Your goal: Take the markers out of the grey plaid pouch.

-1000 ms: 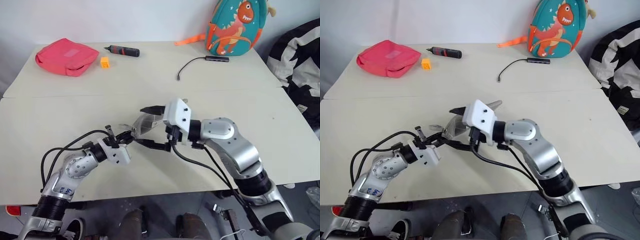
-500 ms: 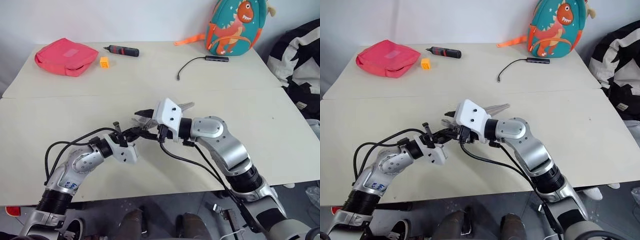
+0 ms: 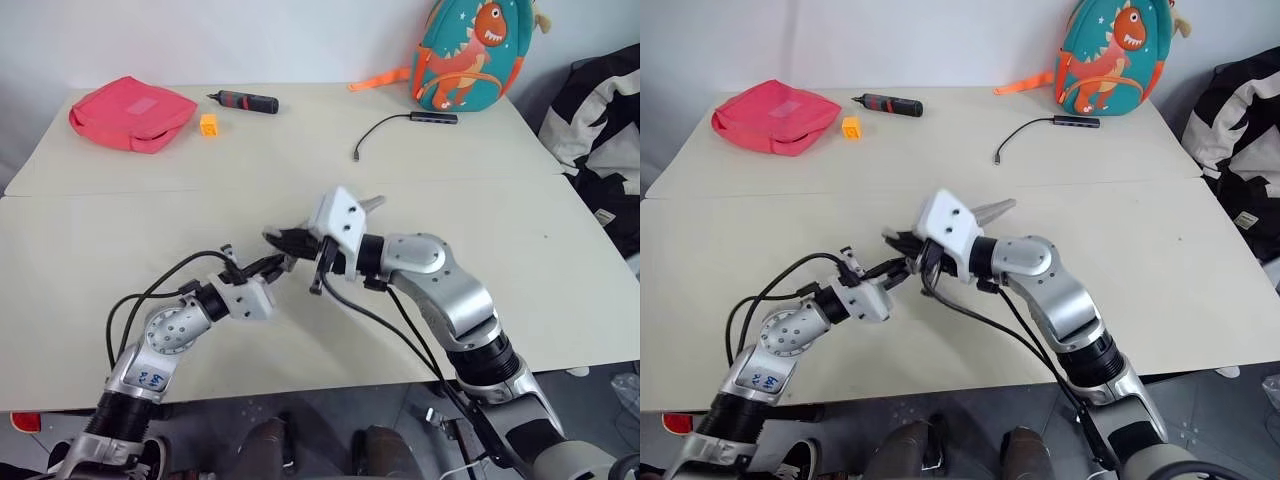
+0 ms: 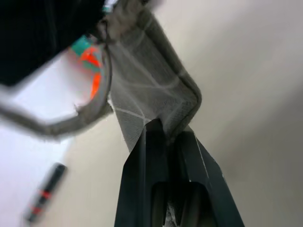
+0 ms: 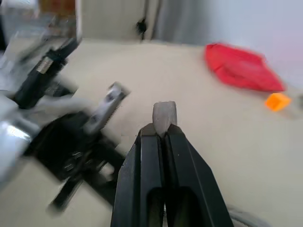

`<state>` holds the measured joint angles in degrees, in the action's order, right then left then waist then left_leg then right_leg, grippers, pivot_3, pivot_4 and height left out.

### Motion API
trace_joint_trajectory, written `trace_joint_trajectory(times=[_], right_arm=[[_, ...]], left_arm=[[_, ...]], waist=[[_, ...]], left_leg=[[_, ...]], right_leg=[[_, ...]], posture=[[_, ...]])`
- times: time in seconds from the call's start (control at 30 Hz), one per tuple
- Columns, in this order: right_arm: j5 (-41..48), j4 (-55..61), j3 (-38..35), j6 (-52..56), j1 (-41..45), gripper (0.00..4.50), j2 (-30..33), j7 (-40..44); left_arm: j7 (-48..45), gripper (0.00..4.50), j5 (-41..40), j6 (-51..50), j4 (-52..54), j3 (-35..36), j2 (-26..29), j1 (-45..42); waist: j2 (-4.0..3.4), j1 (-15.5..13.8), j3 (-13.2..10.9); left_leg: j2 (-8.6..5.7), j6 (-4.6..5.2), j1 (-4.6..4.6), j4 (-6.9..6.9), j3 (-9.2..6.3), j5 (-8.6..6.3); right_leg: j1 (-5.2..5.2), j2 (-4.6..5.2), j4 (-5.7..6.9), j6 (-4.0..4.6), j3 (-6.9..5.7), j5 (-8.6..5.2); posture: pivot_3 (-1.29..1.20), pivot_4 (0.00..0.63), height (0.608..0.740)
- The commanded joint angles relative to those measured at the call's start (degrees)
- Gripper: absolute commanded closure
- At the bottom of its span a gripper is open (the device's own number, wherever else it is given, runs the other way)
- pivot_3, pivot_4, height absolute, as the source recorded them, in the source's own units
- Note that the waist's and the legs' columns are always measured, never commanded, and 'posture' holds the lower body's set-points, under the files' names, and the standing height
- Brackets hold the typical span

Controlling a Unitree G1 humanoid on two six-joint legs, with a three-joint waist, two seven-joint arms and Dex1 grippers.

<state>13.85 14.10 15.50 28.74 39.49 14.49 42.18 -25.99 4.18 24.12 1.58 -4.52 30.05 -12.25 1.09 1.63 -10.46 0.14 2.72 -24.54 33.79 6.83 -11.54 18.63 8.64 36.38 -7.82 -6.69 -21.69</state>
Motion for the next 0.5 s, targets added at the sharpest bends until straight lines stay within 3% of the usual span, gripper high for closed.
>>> trace_joint_trajectory(times=[0.03, 0.37, 0.5], right_arm=[[1.37, -0.37, -5.62, -0.66, -0.78, 4.48, 0.78, -2.48], [0.70, -3.55, -8.33, -3.52, -1.12, 4.48, 1.96, -4.22], [-1.46, -8.34, -11.33, -6.53, -0.15, 4.48, 3.53, -7.14]], left_arm=[[-5.10, 4.50, -15.28, -4.12, 5.56, 4.75, 0.05, 3.31], [-11.80, 4.50, -18.47, -0.72, 4.05, 8.99, 2.48, 7.39], [-13.95, 4.50, -28.61, -8.62, 5.29, 11.45, 1.29, 9.71]], waist=[[0.00, 0.12, 0.00], [-0.01, 0.00, -0.01], [-0.01, 0.00, -0.01]], left_leg=[[0.02, 0.00, 0.00, 0.00, -0.01, 0.00], [0.00, -0.02, 0.01, 0.00, 0.07, -0.01], [0.00, -0.03, 0.01, 0.00, 0.07, -0.03]], right_leg=[[-0.02, 0.01, -0.03, 0.00, 0.01, 0.00], [-0.02, -0.09, -0.10, 0.01, 0.03, 0.00], [-0.03, -0.08, -0.13, 0.01, 0.04, 0.00]], posture=[[0.00, 0.150, 0.740], [0.00, 0.150, 0.740], [0.00, 0.150, 0.740]])
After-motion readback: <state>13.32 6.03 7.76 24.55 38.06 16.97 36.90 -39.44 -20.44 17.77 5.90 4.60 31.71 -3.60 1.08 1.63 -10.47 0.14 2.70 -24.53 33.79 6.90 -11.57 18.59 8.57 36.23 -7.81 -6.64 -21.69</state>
